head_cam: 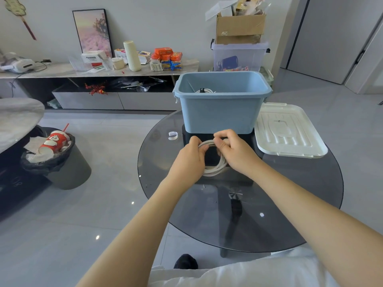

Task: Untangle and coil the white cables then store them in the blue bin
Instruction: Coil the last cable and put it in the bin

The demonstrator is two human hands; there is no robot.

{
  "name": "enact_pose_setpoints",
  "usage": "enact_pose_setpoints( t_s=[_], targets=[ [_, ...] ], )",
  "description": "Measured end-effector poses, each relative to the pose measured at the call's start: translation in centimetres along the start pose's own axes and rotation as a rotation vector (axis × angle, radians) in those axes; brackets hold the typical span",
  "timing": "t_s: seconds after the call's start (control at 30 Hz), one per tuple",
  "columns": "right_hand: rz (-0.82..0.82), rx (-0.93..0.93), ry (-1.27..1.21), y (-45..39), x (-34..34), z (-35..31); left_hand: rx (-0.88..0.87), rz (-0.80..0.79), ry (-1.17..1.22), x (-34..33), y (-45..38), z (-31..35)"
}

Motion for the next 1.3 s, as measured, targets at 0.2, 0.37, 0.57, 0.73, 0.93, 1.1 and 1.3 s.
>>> enact_pose_setpoints(
  t_s=[0.2, 0.37, 0.57, 0.73, 0.93, 1.1, 1.3],
  targets=[
    [-0.017, -0.017, -0.128, -0.2, -2.6, -0.5, 0.024, 0.049, 0.034, 1.4, -0.3, -1.9],
    [-0.019, 0.03, -0.04, -1.1, -3.2, -0.9, 0.001, -0.029, 0.047, 1.4, -0.2, -2.9],
    [-0.084, -0.023, -0.09, -2.3, -5.7, -0.6, 0.114, 0.012, 0.045, 2.3, -1.0, -5.1],
    [-0.119, -0.106, -0.19, -4.7, -8.6, 0.8, 0.247, 0.052, 0.007, 3.5, -2.6, -8.0],
    [0.018, -0.099, -0.096, -8.8, -9.9, 3.6, 0.341, 0.127, -0.073, 4.5, -4.0, -10.0],
    [-0.029, 0.026, 0.173, -12.5, -12.0, 5.1, 0.376, 0.15, -0.092, 5.0, -4.3, -11.4],
    [-0.027, -0.001, 0.35, -13.4, -12.1, 5.3, 0.355, 0.169, -0.102, 5.1, -4.3, -11.0]
  ],
)
Point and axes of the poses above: each hand's wrist, its own y-axis away from the middle knuckle, its own x-axis out of the back of the hand, z = x × y, the point moved 7 cm from there along -y, towards the middle knuckle, and after that the axes turned 13 degrees about x, right-handed, at the moved point
